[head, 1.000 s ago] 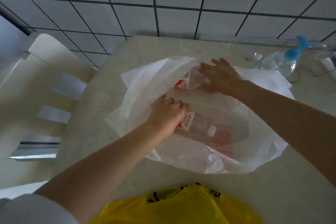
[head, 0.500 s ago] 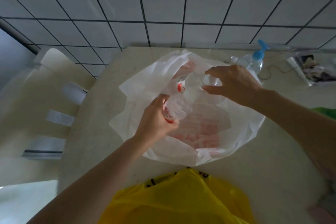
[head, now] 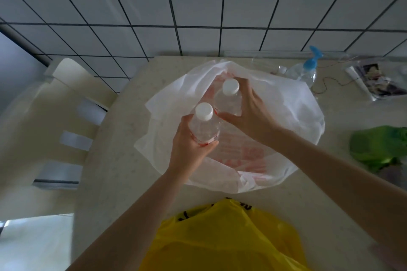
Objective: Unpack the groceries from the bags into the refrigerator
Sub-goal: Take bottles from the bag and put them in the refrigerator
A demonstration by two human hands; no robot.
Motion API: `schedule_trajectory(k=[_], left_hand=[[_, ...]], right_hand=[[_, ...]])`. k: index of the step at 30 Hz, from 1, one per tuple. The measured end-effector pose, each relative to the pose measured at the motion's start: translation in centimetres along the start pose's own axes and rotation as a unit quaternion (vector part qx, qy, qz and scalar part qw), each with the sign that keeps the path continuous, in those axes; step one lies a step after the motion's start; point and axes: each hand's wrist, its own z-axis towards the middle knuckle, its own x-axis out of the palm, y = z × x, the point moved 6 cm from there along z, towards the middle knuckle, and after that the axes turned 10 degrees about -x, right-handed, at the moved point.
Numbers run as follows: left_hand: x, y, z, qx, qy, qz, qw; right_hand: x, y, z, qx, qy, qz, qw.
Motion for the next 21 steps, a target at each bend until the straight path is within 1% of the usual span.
schedule_trajectory(k=[2,5,10,13,15,18,21], left_hand=[[0.1,0.0,-0.1,-0.015,0.004,-0.003,1.000],[0.2,0.1,0.0,-0.036,0.007,0.009,0.999],[-0.8,-0.2,0.2,-0.060,-0.018,-0.030,0.998],[-2.3,-1.4,-0.3,-0.055,-0.044,-0.066,0.995],[-3.6,-2.6,-1.2,-0.048,-0.052,-0.116,0.991],[-6.0,-4.4,-3.6,-0.041,-0.068,-0.184,0.980],[-8.4,-6.0,-7.1,-0.032,-0.092,-0.231,0.968]], right_hand=[[1.1,0.0,0.1,0.002,-0.023,-0.005,1.000],[1.9,-1.1,0.1,0.049,-0.070,0.000,0.996],[2.2,-3.0,-0.9,0.121,-0.096,0.039,0.987],[1.3,-1.7,-2.3,0.114,-0.097,0.030,0.988],[-0.1,-0.1,-3.5,0.102,-0.104,0.039,0.989],[-2.8,3.7,-5.0,0.090,-0.112,0.048,0.988],[-5.2,8.1,-6.3,0.060,-0.117,0.052,0.990]])
